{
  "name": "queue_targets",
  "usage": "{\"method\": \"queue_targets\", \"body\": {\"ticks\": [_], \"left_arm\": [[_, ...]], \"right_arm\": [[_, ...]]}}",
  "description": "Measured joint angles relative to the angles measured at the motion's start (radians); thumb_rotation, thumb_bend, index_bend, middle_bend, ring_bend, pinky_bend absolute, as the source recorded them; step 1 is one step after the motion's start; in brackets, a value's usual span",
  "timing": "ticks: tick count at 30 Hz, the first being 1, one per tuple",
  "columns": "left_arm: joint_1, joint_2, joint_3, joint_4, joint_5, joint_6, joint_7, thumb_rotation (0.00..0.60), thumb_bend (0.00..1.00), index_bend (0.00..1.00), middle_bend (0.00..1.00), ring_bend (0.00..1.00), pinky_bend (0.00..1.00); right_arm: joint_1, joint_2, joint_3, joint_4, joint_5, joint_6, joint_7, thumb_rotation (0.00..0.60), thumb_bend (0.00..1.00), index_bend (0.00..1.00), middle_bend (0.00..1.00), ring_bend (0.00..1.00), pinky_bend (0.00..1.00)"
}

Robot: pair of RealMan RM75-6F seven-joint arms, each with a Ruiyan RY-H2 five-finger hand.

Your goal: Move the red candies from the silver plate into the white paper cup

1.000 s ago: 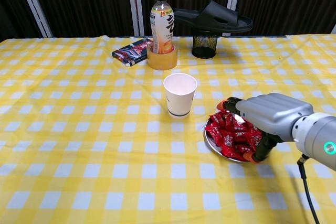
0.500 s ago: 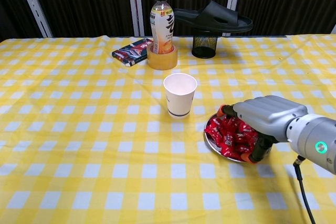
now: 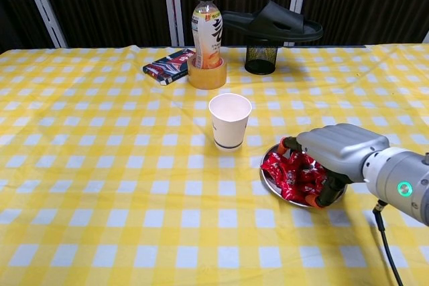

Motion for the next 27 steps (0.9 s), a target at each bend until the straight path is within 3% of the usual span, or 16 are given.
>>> {"method": "queue_targets", "body": {"ticks": [5,17,27], "left_arm": [[0.0,0.001,0.0,-0.001,0.0,0.0,-0.001,0.6,0.02,0.0,0.0,0.0,0.0],[0.0,0.001,0.001,-0.001,0.004,0.002,-0.004,0.6,0.02,0.0,0.0,0.0,0.0],[0.0,0.002,0.001,-0.001,0.005,0.003,-0.007,0.6,0.02,0.0,0.0,0.0,0.0]], "right_arm": [[0.006,0.001,-0.007,0.007,0.01,-0.006,0.013,0.6,0.44,0.35,0.3,0.83,0.96],[0.013,-0.007,-0.024,0.014,-0.007,-0.013,0.051,0.6,0.55,0.49,0.41,0.83,0.96],[0.015,-0.013,-0.034,0.018,-0.035,-0.012,0.078,0.6,0.59,0.6,0.52,0.83,0.96]]}}
